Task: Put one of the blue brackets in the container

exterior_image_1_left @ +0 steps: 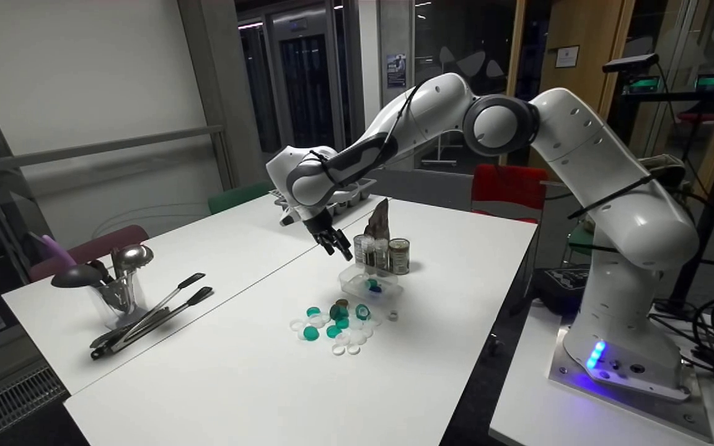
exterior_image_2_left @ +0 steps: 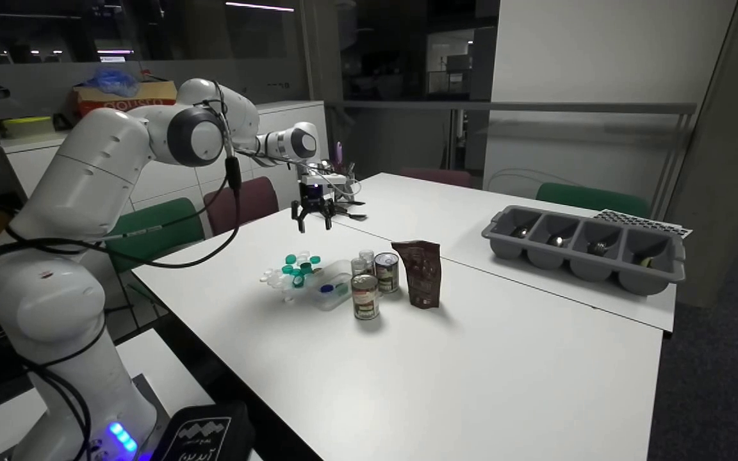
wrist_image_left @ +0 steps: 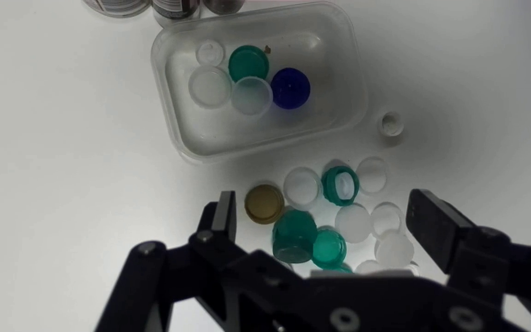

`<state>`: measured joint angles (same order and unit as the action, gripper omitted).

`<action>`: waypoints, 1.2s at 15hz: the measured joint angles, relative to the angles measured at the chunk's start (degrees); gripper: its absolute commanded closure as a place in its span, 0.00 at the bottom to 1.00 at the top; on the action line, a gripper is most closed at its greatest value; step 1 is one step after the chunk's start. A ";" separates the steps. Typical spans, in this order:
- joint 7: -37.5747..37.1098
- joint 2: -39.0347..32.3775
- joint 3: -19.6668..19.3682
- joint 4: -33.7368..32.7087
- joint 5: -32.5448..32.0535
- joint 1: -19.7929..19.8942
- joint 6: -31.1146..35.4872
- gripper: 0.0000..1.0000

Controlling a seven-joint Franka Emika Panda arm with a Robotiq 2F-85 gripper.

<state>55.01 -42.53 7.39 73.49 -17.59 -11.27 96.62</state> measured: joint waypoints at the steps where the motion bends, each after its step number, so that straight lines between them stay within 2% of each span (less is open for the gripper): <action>1: -0.04 -0.11 0.01 0.00 0.01 0.00 0.01 0.00; 10: -0.10 -6.76 0.01 -3.30 0.83 0.44 1.14 0.00; 18: -0.05 -8.73 0.57 -3.96 4.32 1.18 10.38 0.00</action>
<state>54.96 -51.26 7.95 69.54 -13.26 -10.09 107.00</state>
